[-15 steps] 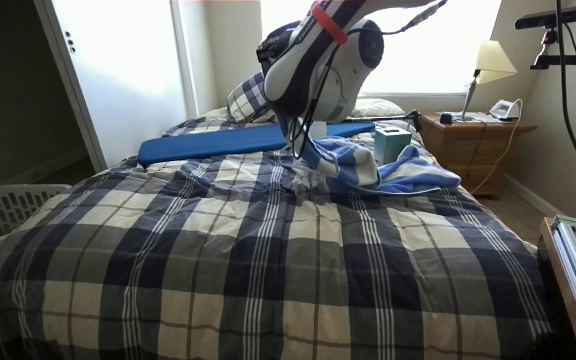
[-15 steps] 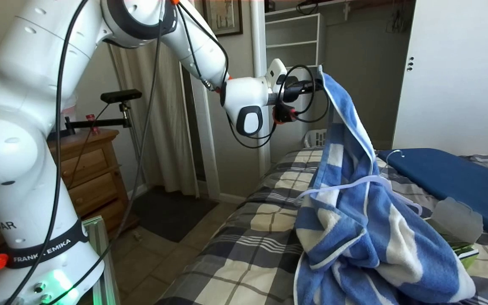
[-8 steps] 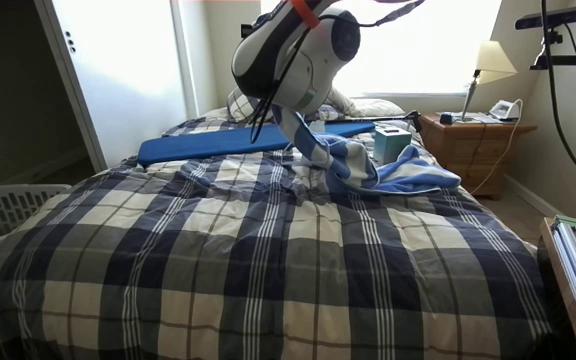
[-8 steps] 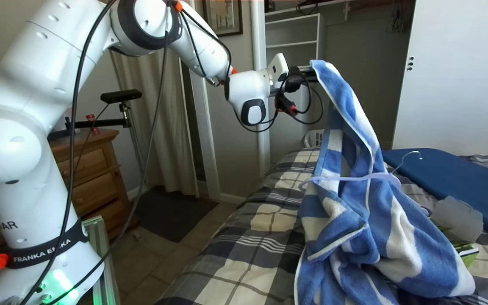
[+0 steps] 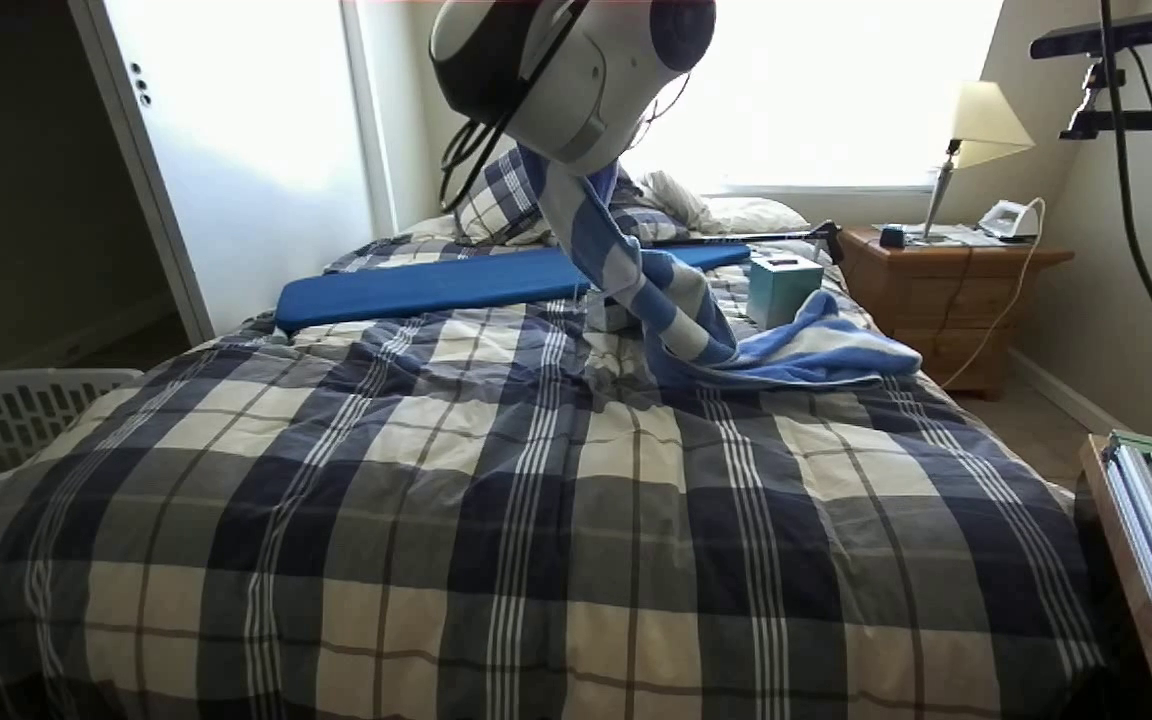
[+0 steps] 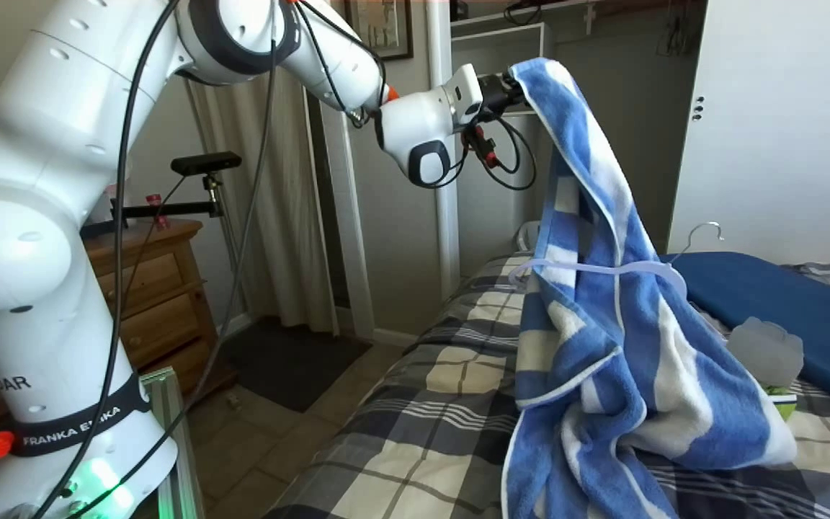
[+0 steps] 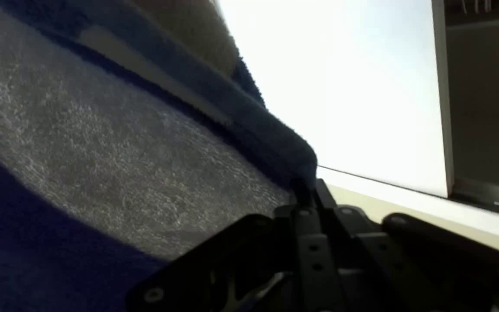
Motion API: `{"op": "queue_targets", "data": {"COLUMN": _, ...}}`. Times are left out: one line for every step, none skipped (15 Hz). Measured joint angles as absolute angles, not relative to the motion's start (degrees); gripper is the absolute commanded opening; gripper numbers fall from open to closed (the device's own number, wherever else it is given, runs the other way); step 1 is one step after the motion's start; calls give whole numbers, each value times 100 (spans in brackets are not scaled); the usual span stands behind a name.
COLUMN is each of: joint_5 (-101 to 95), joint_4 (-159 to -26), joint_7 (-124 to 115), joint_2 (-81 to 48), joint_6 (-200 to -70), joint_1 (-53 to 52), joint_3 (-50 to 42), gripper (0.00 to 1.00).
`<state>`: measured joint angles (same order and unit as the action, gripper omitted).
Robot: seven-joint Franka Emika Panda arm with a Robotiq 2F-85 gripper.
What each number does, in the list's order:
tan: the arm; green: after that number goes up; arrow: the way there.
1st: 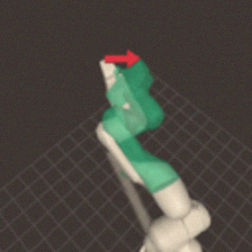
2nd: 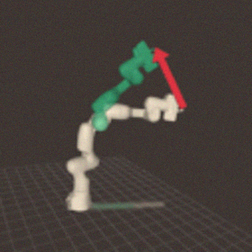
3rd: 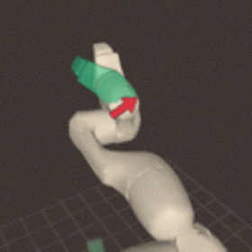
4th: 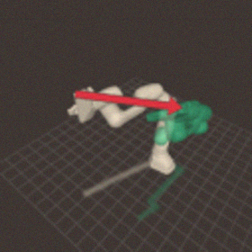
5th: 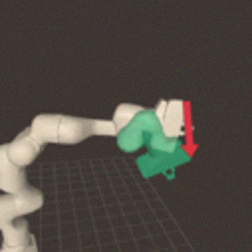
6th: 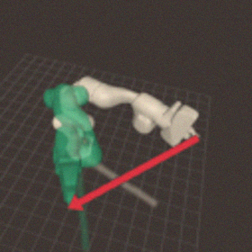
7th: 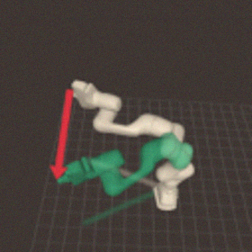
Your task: Pull the white and blue towel to the left
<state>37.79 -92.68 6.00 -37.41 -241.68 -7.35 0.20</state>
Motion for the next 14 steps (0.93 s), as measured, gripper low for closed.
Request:
{"op": "queue_targets", "data": {"joint_5": 3728, "joint_4": -9263, "joint_7": 347, "joint_2": -3655, "joint_6": -24146, "joint_1": -826, "joint_3": -89, "gripper": 1}}
{"op": "queue_targets", "data": {"joint_5": 3623, "joint_4": -9276, "joint_7": 85, "joint_2": -3570, "joint_6": -24147, "joint_1": -867, "joint_3": -130, "gripper": 1}}
{"op": "queue_targets", "data": {"joint_5": 3475, "joint_4": -9295, "joint_7": -195, "joint_2": -3492, "joint_6": -24155, "joint_1": -875, "joint_3": -128, "gripper": 1}}
{"op": "queue_targets", "data": {"joint_5": 3332, "joint_4": -9296, "joint_7": -480, "joint_2": -3431, "joint_6": -24153, "joint_1": -900, "joint_3": -161, "gripper": 1}}
{"op": "queue_targets", "data": {"joint_5": 3177, "joint_4": -9292, "joint_7": -788, "joint_2": -3383, "joint_6": -24152, "joint_1": -937, "joint_3": -231, "gripper": 1}}
{"op": "queue_targets", "data": {"joint_5": 3002, "joint_4": -9286, "joint_7": -1123, "joint_2": -3352, "joint_6": -24152, "joint_1": -964, "joint_3": -308, "gripper": 1}}
{"op": "queue_targets", "data": {"joint_5": 2841, "joint_4": -9284, "joint_7": -1428, "joint_2": -3334, "joint_6": -24152, "joint_1": -988, "joint_3": -395, "gripper": 1}}
{"op": "queue_targets", "data": {"joint_5": 2692, "joint_4": -9284, "joint_7": -1665, "joint_2": -3332, "joint_6": -24152, "joint_1": -1012, "joint_3": -492, "gripper": 1}}
{"op": "queue_targets", "data": {"joint_5": 2543, "joint_4": -9289, "joint_7": -1831, "joint_2": -3342, "joint_6": -24149, "joint_1": -1034, "joint_3": -591, "gripper": 1}}
{"op": "queue_targets", "data": {"joint_5": 2395, "joint_4": -9304, "joint_7": -1899, "joint_2": -3365, "joint_6": -24147, "joint_1": -1052, "joint_3": -686, "gripper": 1}}
{"op": "queue_targets", "data": {"joint_5": 2273, "joint_4": -9357, "joint_7": -1906, "joint_2": -3398, "joint_6": -24145, "joint_1": -1054, "joint_3": -750, "gripper": 1}}
{"op": "queue_targets", "data": {"joint_5": 2185, "joint_4": -9453, "joint_7": -1859, "joint_2": -3445, "joint_6": -24146, "joint_1": -1052, "joint_3": -804, "gripper": 1}}
{"op": "queue_targets", "data": {"joint_5": 2129, "joint_4": -9559, "joint_7": -1804, "joint_2": -3512, "joint_6": -24147, "joint_1": -1050, "joint_3": -852, "gripper": 1}}
{"op": "queue_targets", "data": {"joint_5": 2084, "joint_4": -9685, "joint_7": -1724, "joint_2": -3587, "joint_6": -24147, "joint_1": -1046, "joint_3": -892, "gripper": 1}}
